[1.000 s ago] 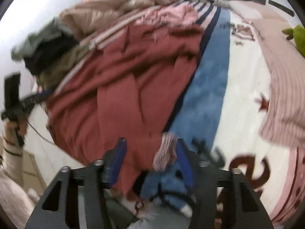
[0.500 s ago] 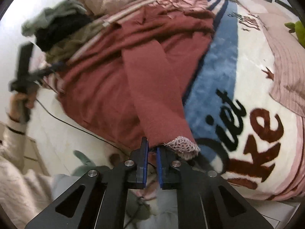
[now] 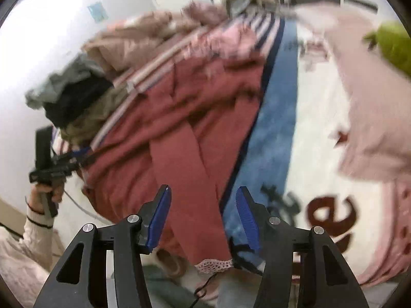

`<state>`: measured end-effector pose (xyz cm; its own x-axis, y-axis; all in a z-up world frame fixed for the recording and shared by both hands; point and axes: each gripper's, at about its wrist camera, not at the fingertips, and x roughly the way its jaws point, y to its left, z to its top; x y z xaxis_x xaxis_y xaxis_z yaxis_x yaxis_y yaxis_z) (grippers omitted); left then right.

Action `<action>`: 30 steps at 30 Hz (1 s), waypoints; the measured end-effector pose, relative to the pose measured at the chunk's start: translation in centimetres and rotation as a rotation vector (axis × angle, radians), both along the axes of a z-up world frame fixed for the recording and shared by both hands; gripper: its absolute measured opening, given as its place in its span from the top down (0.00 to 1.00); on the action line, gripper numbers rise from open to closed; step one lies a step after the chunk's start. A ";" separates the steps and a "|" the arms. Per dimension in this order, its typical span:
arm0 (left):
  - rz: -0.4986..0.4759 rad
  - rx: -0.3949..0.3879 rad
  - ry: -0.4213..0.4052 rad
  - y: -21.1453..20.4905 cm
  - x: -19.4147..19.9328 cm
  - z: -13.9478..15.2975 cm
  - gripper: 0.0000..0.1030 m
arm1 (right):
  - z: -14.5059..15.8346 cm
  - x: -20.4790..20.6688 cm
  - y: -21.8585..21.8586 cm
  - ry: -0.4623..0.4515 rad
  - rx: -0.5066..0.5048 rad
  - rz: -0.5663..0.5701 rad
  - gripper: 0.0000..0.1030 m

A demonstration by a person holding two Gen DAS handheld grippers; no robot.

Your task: Fold small clothes

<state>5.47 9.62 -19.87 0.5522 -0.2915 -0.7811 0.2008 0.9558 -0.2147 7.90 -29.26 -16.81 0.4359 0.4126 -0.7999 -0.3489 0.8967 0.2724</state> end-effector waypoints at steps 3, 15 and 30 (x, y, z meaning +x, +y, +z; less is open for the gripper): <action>0.011 0.019 0.017 -0.5 0.2 -0.7 0.22 | -3.8 0.8 1.4 0.121 -0.008 0.056 0.53; -0.072 0.122 -0.026 -4.6 0.2 -0.7 0.93 | -4.8 -0.2 5.8 0.021 -0.143 0.120 0.80; -0.119 -0.062 -0.286 -3.1 -3.9 9.5 0.95 | 3.6 -4.2 5.3 -0.247 0.127 0.113 0.95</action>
